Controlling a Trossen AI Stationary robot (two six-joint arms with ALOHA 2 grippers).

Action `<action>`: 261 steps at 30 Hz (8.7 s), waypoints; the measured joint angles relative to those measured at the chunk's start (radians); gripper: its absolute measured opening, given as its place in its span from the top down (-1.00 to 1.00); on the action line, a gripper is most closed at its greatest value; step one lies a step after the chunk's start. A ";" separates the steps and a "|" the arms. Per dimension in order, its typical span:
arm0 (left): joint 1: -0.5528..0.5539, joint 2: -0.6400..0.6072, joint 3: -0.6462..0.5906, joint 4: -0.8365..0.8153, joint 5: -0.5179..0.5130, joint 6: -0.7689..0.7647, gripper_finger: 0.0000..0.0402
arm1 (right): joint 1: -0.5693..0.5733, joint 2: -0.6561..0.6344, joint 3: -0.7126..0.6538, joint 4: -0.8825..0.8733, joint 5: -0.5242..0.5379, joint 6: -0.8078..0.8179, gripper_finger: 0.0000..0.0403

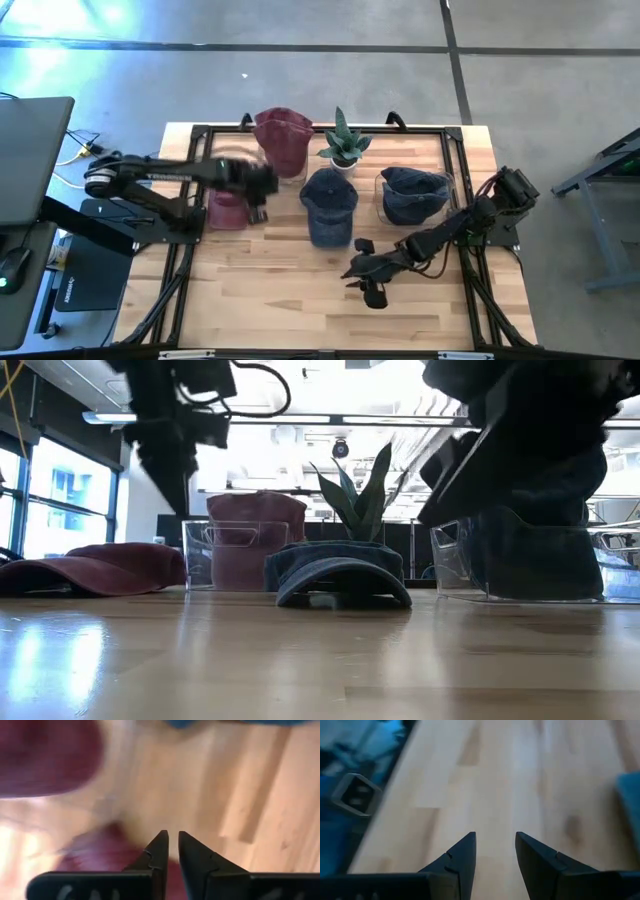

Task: Pick & Place hat
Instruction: Put the blue cap into the right transparent bin

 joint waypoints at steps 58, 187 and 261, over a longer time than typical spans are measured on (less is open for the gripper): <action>-0.670 0.202 -0.418 1.340 -0.224 -0.090 0.98 | -0.176 0.171 0.429 -0.727 0.313 -0.368 -0.16; -0.520 0.482 0.045 1.404 0.674 0.200 0.98 | -0.162 -0.066 0.025 0.106 -0.388 -0.365 -0.44; -0.476 0.395 0.043 1.160 0.356 -0.055 -0.42 | -0.030 -0.234 -0.031 0.060 -0.090 -0.381 0.98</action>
